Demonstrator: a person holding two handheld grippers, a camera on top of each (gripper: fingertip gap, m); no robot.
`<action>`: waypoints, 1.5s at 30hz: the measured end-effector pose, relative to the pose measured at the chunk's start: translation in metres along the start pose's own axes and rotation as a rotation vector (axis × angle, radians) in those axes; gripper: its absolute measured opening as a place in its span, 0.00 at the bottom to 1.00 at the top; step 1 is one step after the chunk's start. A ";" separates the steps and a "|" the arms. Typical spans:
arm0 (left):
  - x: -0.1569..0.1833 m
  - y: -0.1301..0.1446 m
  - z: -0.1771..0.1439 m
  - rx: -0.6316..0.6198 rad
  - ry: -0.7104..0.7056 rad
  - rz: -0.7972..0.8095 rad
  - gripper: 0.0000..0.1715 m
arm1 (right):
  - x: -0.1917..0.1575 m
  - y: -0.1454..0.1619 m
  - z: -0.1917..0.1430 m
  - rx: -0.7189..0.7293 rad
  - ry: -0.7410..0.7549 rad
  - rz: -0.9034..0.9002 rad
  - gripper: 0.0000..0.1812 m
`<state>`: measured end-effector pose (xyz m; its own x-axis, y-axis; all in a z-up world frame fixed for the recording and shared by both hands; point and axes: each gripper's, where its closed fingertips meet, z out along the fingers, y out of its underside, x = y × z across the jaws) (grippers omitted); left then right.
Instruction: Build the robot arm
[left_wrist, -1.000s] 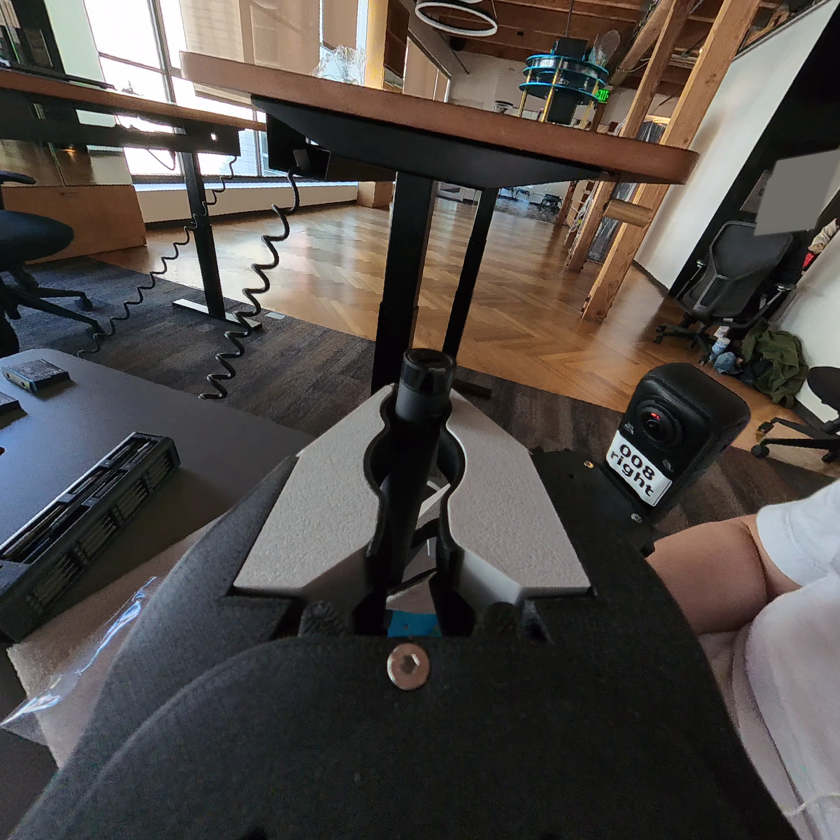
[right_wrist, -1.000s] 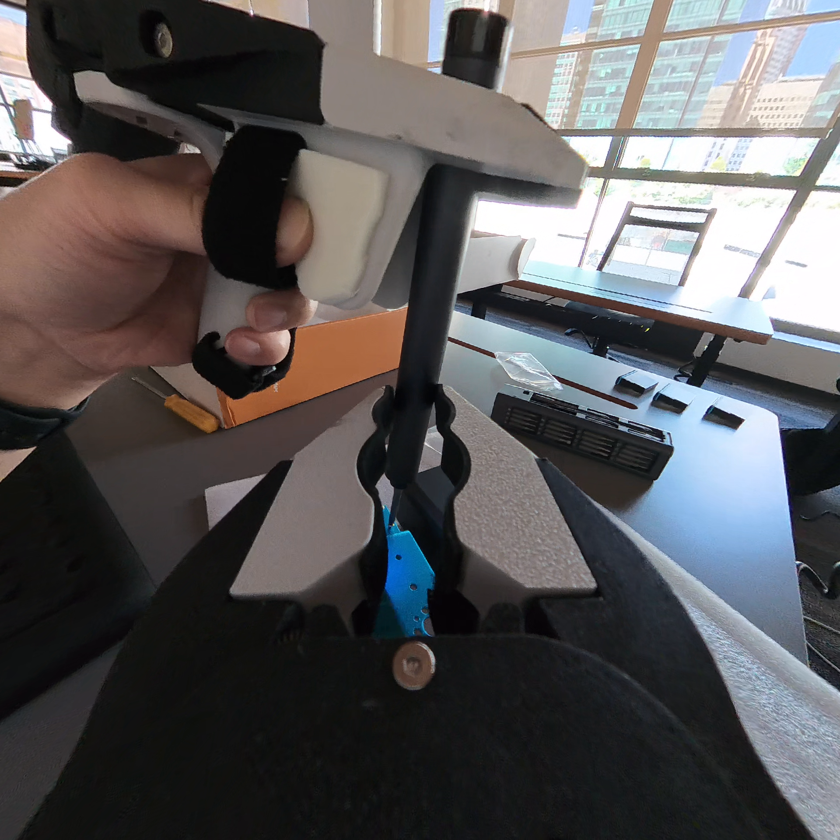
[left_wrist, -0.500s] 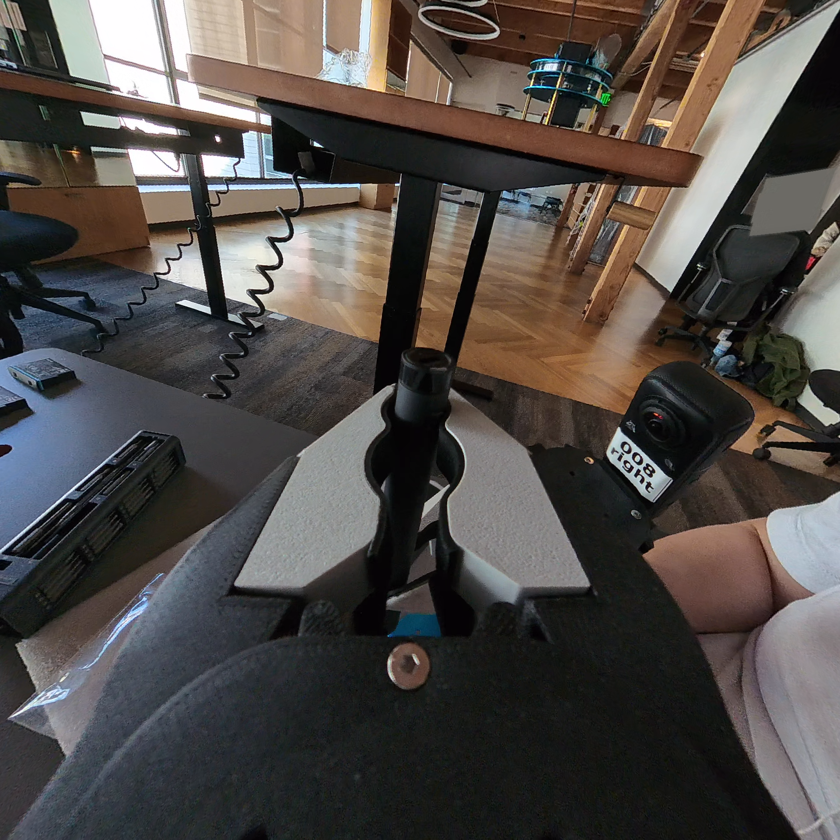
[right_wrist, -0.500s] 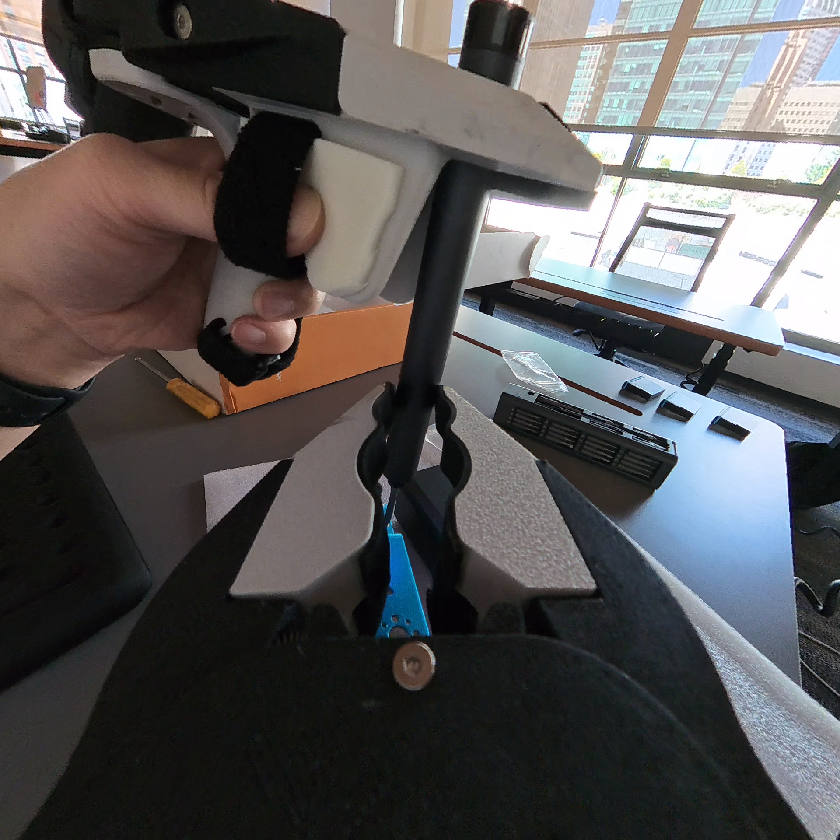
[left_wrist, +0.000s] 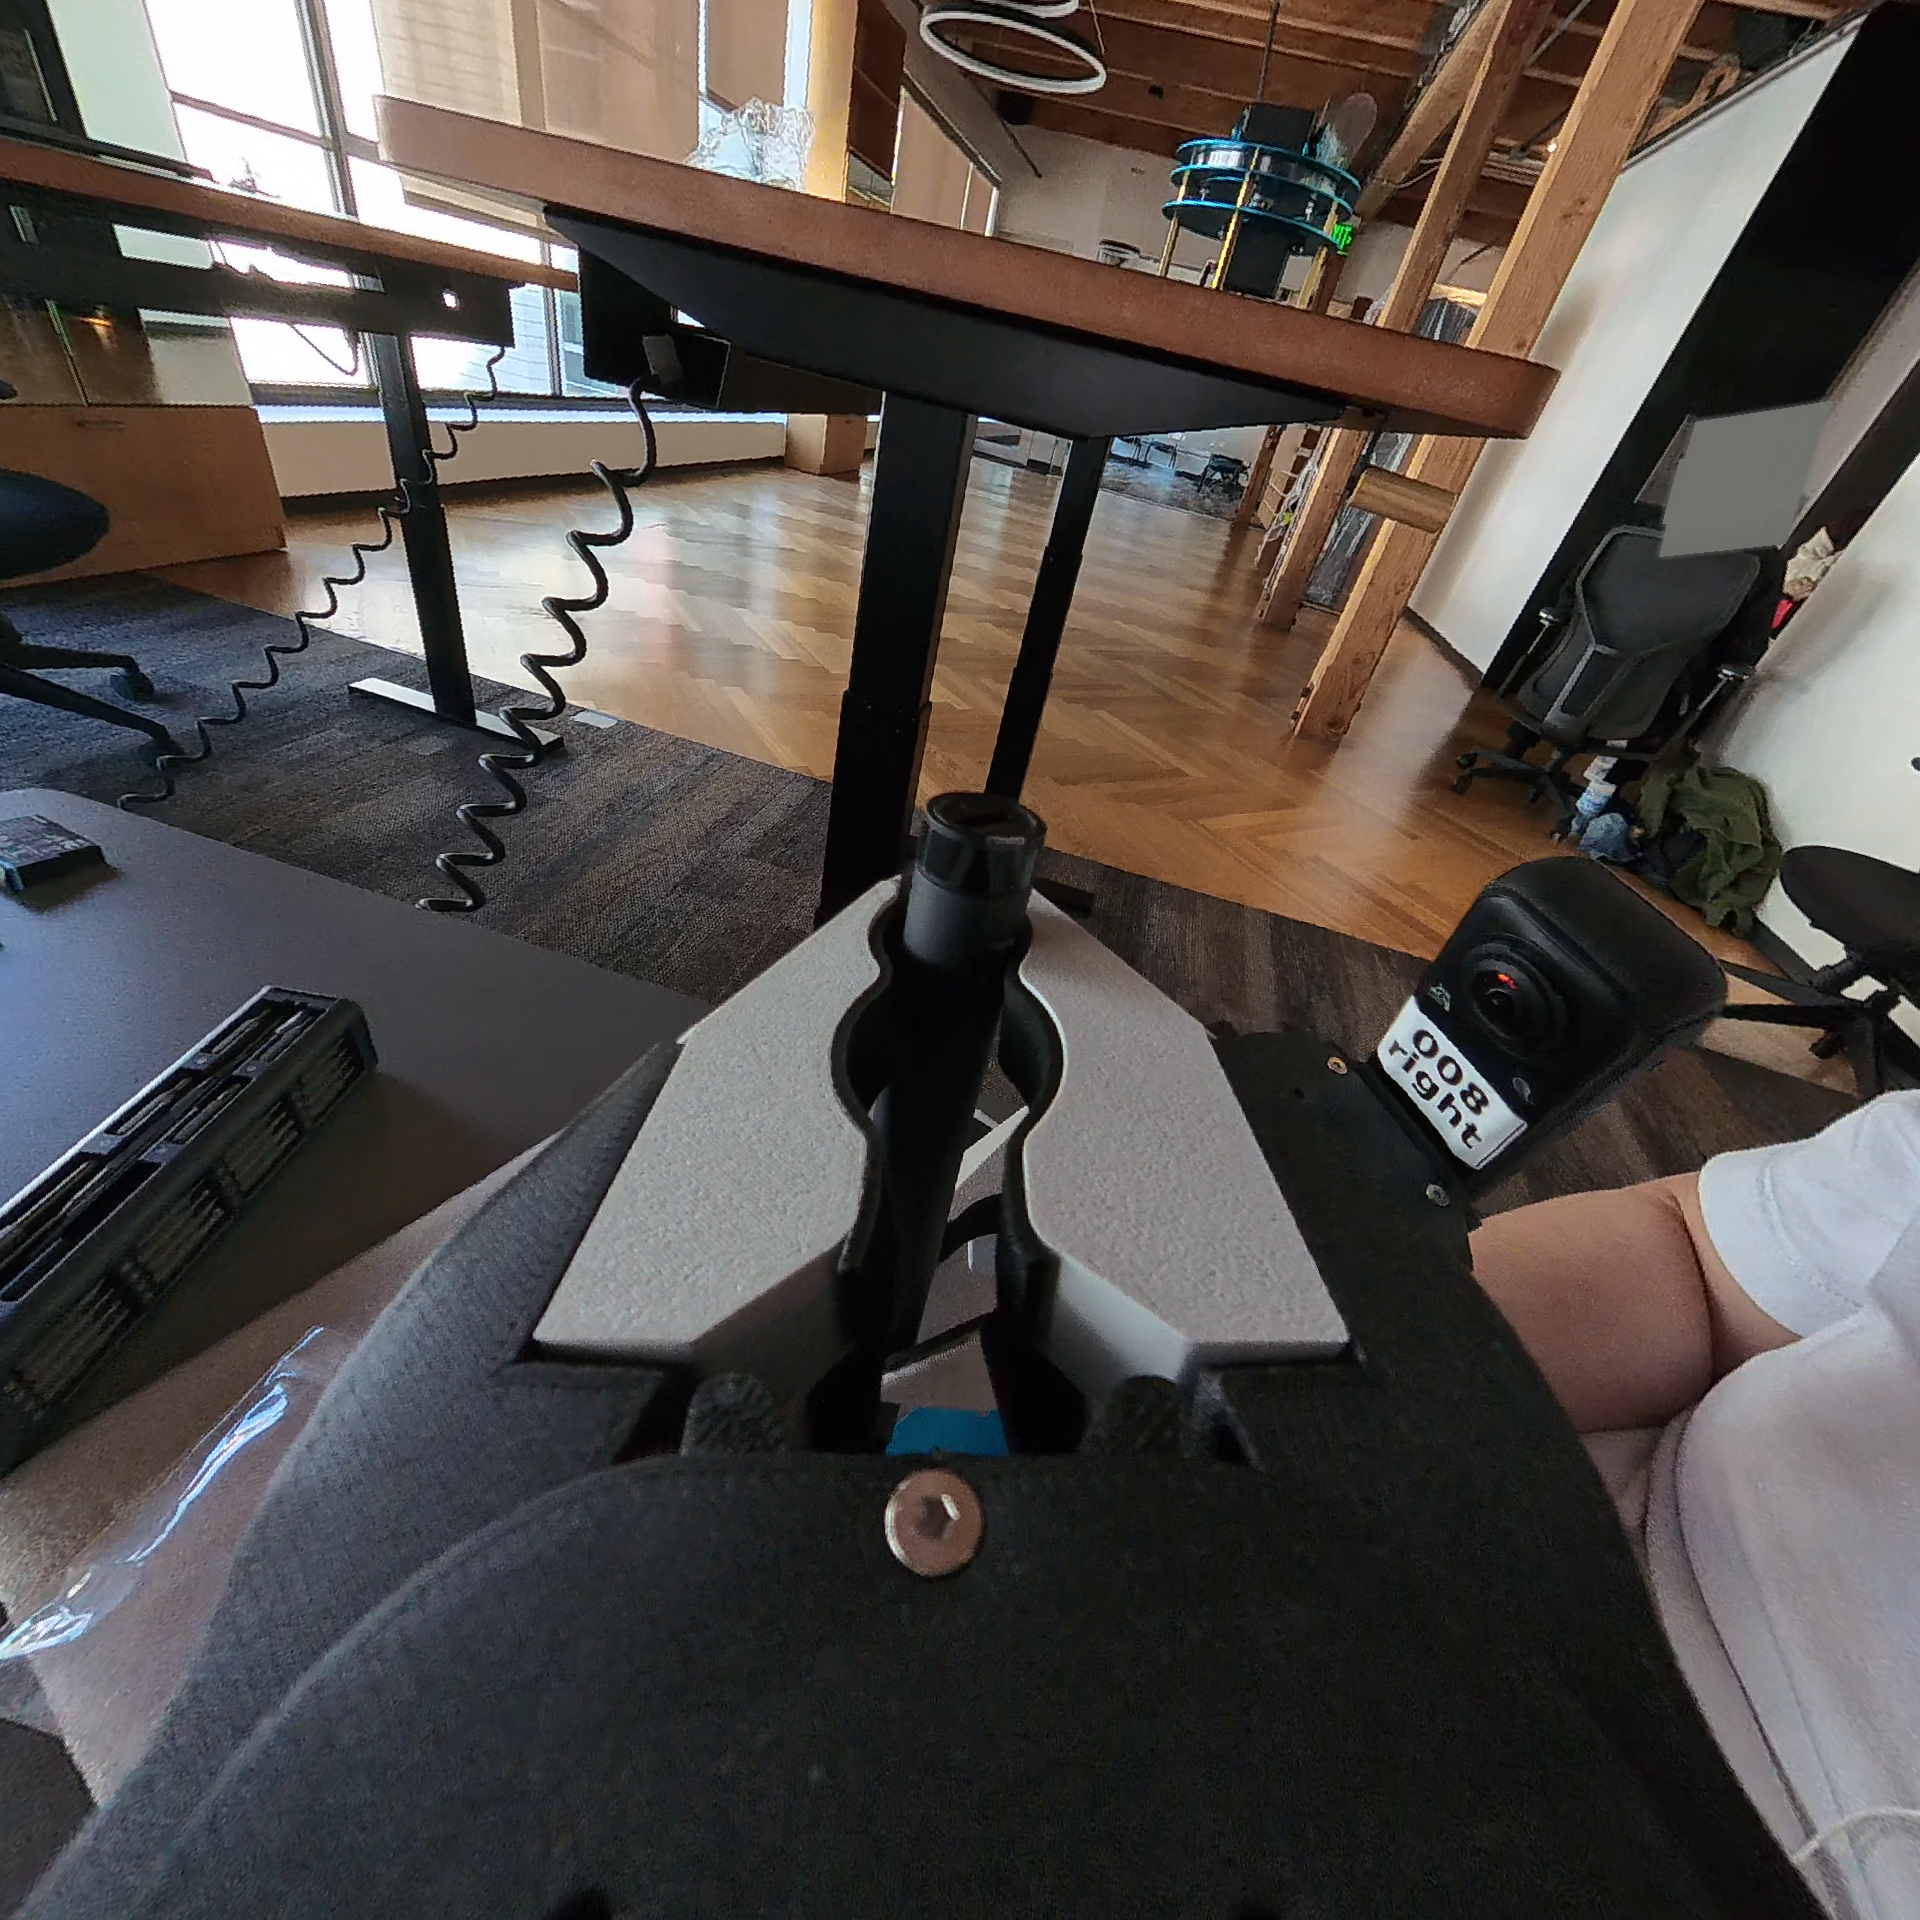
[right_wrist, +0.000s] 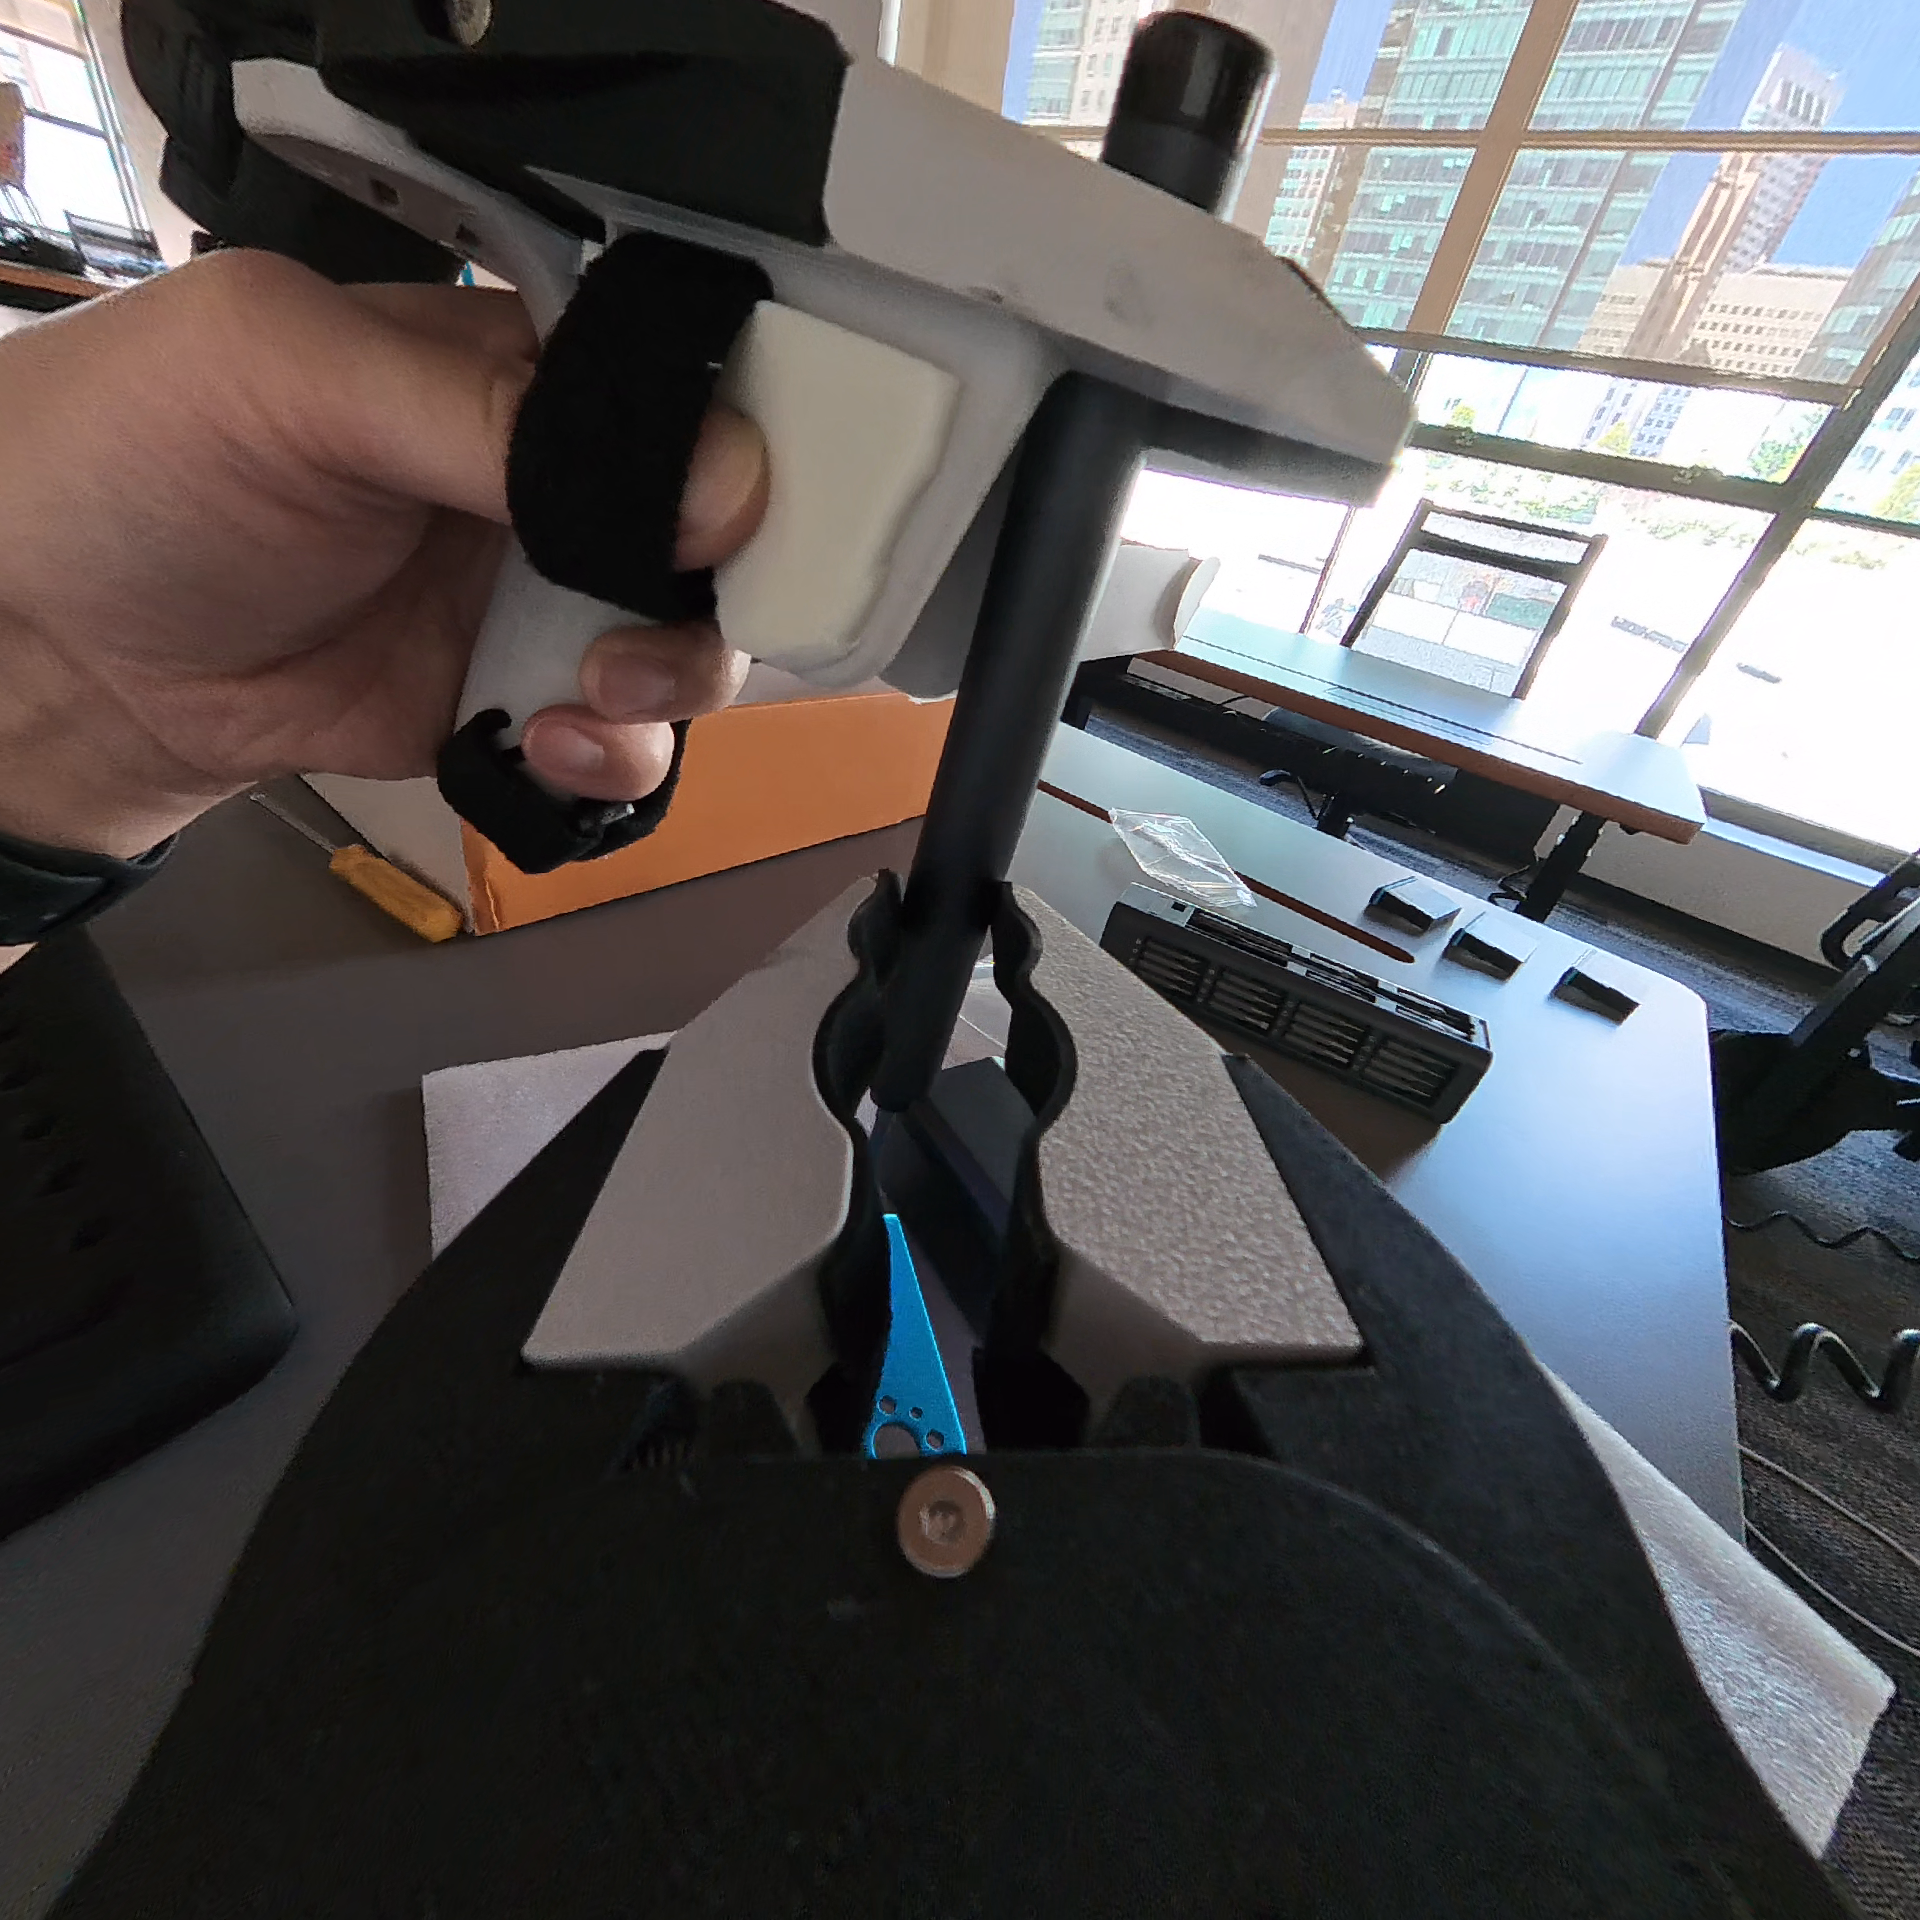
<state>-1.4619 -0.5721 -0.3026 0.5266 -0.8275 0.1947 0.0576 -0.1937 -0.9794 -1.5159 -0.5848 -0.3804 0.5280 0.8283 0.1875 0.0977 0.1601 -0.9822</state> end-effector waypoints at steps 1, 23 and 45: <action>0.000 0.000 0.000 -0.004 -0.001 0.001 0.08 | 0.000 0.000 0.000 -0.001 -0.004 0.000 0.09; -0.002 0.001 -0.001 -0.008 -0.001 -0.019 0.07 | -0.002 0.000 0.000 0.016 -0.028 0.058 0.10; 0.006 0.008 0.011 -0.129 0.006 0.039 0.07 | -0.001 0.001 -0.007 0.043 0.011 0.169 0.10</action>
<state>-1.4491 -0.5733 -0.3102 0.5211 -0.8388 0.1575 -0.0726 -0.2274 -0.9711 -1.5102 -0.5893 -0.3813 0.5432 0.8394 0.0191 -0.0295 0.0418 -0.9987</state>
